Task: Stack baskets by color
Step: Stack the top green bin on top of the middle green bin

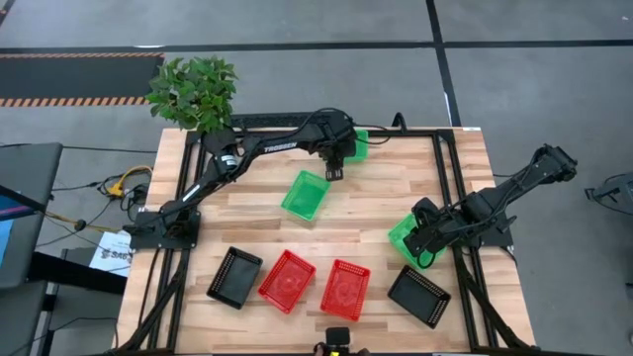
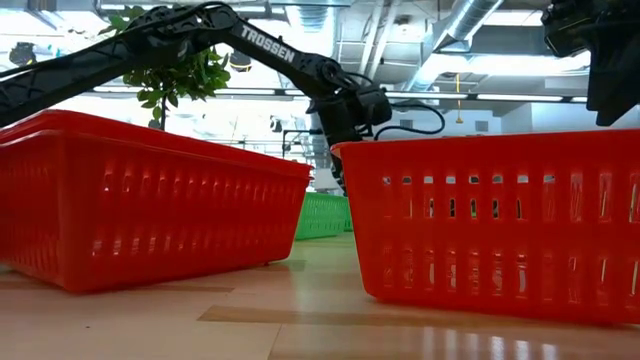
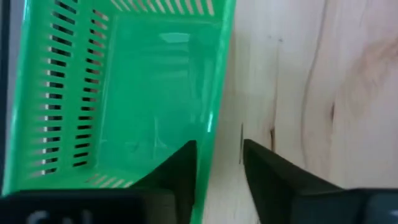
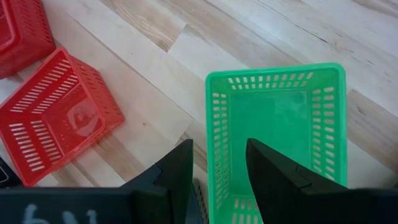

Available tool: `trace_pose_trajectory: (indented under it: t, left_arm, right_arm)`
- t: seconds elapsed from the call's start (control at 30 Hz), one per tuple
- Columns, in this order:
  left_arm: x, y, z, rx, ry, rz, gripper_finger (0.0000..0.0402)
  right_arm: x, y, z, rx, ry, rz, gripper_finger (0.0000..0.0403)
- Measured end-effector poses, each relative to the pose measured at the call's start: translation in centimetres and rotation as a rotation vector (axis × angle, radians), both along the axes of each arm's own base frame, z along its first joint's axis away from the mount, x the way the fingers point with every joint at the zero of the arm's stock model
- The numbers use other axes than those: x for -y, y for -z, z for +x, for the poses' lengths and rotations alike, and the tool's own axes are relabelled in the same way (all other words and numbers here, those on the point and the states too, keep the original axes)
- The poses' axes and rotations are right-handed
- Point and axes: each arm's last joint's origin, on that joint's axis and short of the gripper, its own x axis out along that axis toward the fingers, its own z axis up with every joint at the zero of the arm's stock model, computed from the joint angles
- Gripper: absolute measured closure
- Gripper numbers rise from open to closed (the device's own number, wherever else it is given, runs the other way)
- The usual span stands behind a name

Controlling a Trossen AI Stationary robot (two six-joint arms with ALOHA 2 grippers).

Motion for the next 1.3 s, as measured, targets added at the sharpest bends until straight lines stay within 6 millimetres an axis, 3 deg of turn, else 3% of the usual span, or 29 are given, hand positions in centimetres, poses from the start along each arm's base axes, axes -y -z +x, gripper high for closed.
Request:
trace_pose_trajectory:
  t: [0.2, 0.53, 0.77, 1.03, 1.13, 1.3]
  left_arm:
    - [-0.1, -0.7, 0.1, 0.009, 0.003, 0.020, 0.0387]
    - [0.6, -1.5, -0.2, 0.011, -0.081, -0.025, 0.0400]
    - [1.9, -8.1, -1.8, 0.126, -0.190, 0.003, 0.0401]
    - [6.0, -18.2, -7.2, 0.231, -0.420, 0.070, 0.0401]
    - [8.0, -20.3, -8.7, 0.257, -0.508, 0.111, 0.0401]
    - [11.0, -21.4, -10.0, 0.288, -0.675, 0.125, 0.0401]
  right_arm:
    - [0.0, 0.0, 0.0, 0.000, 0.000, -0.001, 0.0233]
    - [0.0, 0.0, 0.0, -0.001, -0.002, -0.002, 0.0233]
    - [0.0, 0.0, 0.0, 0.001, -0.021, -0.015, 0.0233]
    - [0.1, 0.0, 0.0, 0.018, -0.009, -0.052, 0.0233]
    - [0.2, 0.0, 0.1, 0.019, -0.024, -0.065, 0.0233]
    - [0.4, 0.0, 0.2, 0.018, -0.024, -0.074, 0.0233]
